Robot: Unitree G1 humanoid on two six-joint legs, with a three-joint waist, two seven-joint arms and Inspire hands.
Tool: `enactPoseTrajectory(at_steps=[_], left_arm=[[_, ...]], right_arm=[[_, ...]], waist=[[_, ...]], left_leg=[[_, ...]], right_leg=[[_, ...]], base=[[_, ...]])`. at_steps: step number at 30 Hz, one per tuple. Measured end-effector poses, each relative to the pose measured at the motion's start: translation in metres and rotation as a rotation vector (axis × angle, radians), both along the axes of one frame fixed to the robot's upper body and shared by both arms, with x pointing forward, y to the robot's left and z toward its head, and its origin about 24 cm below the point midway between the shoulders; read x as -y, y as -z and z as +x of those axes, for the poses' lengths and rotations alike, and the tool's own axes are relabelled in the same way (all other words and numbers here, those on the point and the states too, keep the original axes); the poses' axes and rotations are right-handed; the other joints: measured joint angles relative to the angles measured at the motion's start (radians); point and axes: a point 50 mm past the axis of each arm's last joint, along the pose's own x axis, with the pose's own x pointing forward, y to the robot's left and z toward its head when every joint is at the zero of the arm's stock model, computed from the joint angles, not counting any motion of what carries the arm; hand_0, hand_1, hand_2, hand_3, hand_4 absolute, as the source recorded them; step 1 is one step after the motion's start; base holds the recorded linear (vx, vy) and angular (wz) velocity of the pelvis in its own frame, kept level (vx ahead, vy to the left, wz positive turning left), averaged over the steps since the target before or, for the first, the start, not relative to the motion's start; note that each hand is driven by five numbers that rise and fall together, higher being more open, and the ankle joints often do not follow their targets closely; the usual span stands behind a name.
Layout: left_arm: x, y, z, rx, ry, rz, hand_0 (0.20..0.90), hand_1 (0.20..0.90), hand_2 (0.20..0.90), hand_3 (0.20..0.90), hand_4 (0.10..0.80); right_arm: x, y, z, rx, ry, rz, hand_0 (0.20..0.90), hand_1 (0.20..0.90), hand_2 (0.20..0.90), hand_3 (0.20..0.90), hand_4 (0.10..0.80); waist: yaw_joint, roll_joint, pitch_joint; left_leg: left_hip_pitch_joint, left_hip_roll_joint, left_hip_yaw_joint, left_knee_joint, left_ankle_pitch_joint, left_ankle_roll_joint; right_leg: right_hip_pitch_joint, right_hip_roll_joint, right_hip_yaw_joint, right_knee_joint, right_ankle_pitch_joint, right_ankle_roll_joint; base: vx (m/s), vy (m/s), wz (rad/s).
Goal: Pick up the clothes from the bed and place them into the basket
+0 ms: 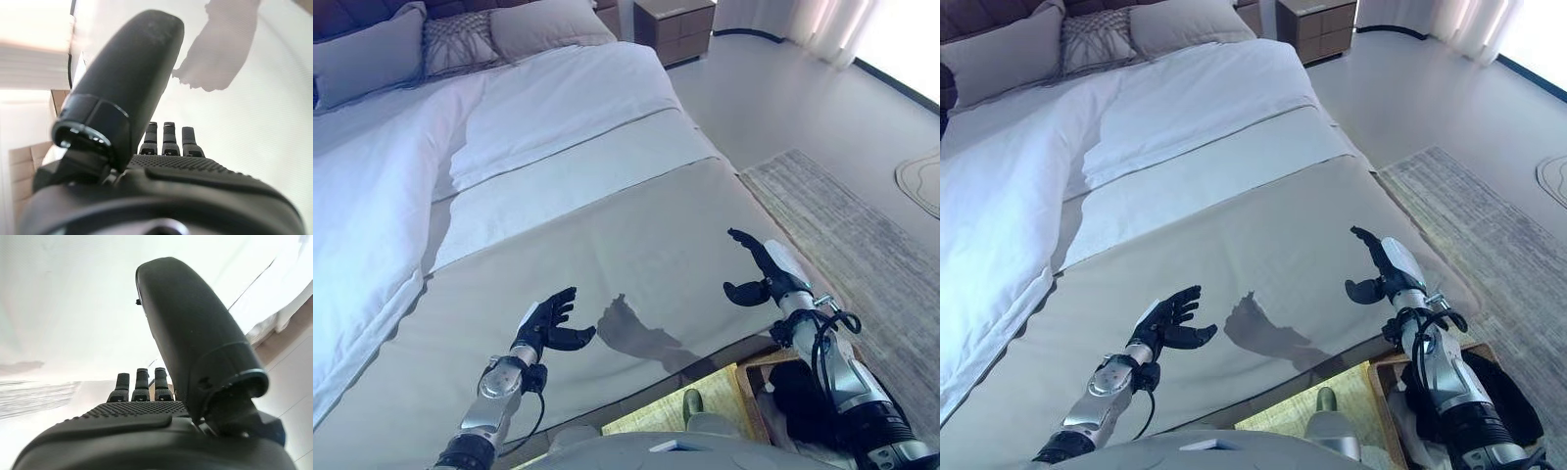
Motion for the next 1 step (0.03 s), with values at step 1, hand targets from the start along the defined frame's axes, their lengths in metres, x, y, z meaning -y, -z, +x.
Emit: enactPoseTrajectory(at_steps=[1], left_arm=[[-0.0016, 0.0009, -0.0017, -0.008, -0.009, -0.001, 0.900, 0.900, 0.900, 0.900, 0.800]], right_arm=[[-0.0014, -0.0009, -0.0001, -0.004, -0.015, -0.008, 0.900, 0.900, 0.900, 0.900, 0.800]], waist=[[0.001, 0.000, 0.000]], left_leg=[[-0.002, -0.001, -0.005, 0.000, 0.002, 0.000]], right_leg=[[0.001, -0.001, -0.006, 0.000, 0.000, 0.000]], base=[[0.007, 0.000, 0.10]])
